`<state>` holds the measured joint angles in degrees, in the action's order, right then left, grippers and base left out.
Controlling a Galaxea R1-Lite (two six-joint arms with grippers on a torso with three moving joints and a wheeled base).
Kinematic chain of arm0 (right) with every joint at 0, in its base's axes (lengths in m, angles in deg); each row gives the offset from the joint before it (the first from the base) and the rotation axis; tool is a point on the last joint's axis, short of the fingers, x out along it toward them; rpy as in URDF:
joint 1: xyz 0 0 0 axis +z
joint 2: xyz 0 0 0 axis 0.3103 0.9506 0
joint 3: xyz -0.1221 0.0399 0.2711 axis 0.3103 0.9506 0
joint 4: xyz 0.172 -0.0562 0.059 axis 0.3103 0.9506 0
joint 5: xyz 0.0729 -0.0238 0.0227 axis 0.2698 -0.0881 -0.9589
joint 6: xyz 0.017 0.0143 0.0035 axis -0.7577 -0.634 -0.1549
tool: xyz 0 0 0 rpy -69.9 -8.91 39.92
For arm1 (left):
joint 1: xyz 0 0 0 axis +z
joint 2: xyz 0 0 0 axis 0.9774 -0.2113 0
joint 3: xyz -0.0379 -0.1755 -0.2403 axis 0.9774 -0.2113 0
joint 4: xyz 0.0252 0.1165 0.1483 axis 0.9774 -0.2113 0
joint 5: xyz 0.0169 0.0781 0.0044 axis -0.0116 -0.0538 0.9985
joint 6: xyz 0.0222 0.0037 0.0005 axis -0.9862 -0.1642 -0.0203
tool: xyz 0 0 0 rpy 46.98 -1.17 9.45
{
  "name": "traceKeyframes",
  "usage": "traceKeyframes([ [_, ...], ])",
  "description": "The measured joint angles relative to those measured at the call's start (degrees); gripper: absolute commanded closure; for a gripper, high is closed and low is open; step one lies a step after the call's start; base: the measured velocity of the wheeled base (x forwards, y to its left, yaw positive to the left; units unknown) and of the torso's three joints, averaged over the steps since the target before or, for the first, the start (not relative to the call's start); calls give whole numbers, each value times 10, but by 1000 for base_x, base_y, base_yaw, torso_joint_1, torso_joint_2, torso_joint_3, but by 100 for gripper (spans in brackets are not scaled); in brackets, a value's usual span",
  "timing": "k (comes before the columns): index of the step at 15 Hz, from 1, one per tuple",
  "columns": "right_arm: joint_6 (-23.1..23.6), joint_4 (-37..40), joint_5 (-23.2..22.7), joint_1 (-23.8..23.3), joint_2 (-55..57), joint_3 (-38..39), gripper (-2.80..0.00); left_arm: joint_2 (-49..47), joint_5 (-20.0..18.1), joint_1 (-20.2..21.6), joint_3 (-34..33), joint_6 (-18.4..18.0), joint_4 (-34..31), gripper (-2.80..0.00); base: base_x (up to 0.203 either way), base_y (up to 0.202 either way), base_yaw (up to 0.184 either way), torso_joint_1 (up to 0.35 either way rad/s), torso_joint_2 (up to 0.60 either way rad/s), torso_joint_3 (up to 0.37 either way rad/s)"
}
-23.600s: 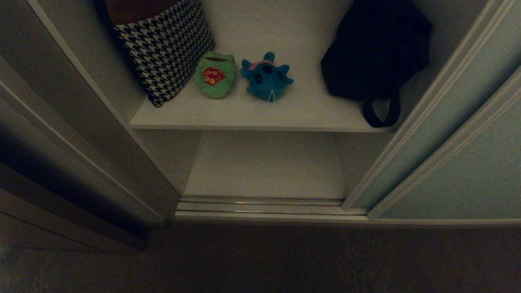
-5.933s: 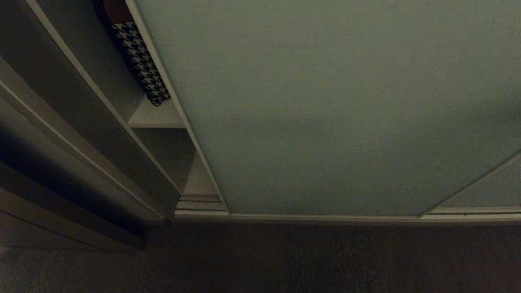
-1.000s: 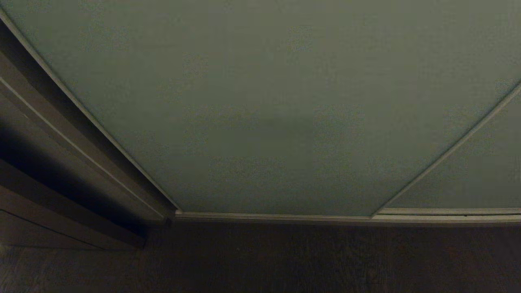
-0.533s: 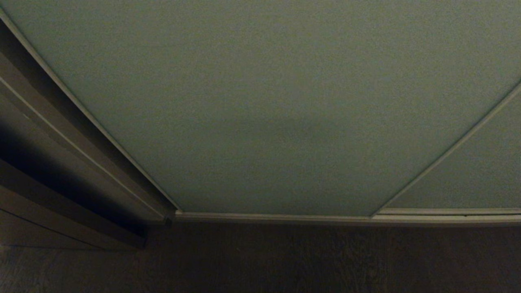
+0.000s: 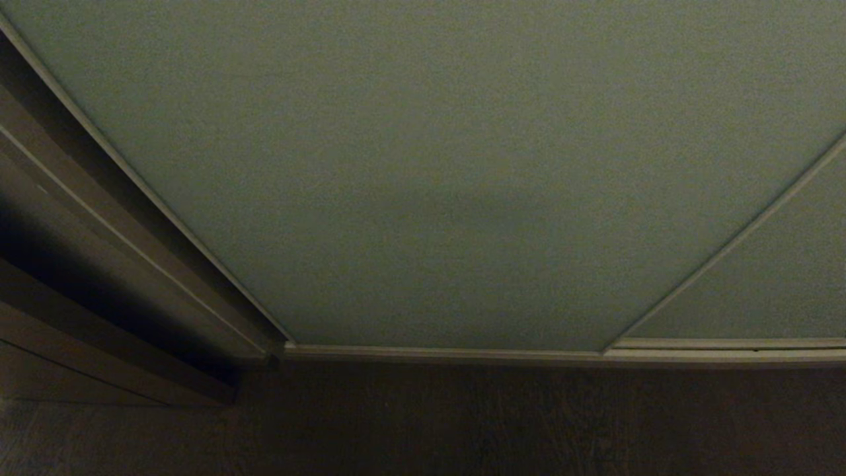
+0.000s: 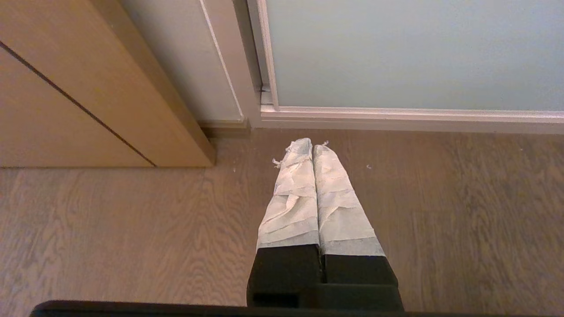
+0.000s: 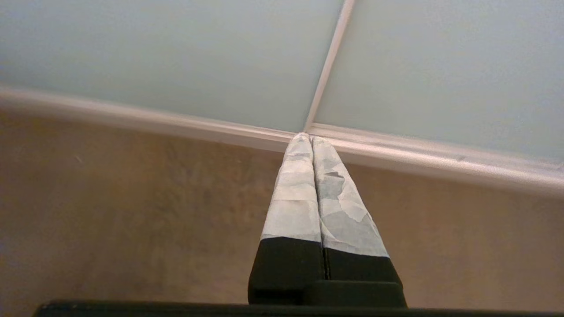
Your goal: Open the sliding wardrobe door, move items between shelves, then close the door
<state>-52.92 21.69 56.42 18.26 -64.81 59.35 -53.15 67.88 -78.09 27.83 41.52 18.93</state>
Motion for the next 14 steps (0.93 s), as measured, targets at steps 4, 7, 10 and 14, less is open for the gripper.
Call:
traceKeyframes([
  [4,-22,0,2,1,0,0,0,0,0,0,0,0,0,0,0,0,0,0,0,0],
  [7,-24,1,2,1,0,0,0,0,0,0,0,0,0,0,0,0,0,0,0,0],
  [10,-23,1,1,1,0,0,0,0,0,0,0,0,0,0,0,0,0,0,0,0],
  [14,-25,0,2,1,0,0,0,0,0,0,0,0,0,0,0,0,0,0,0,0],
])
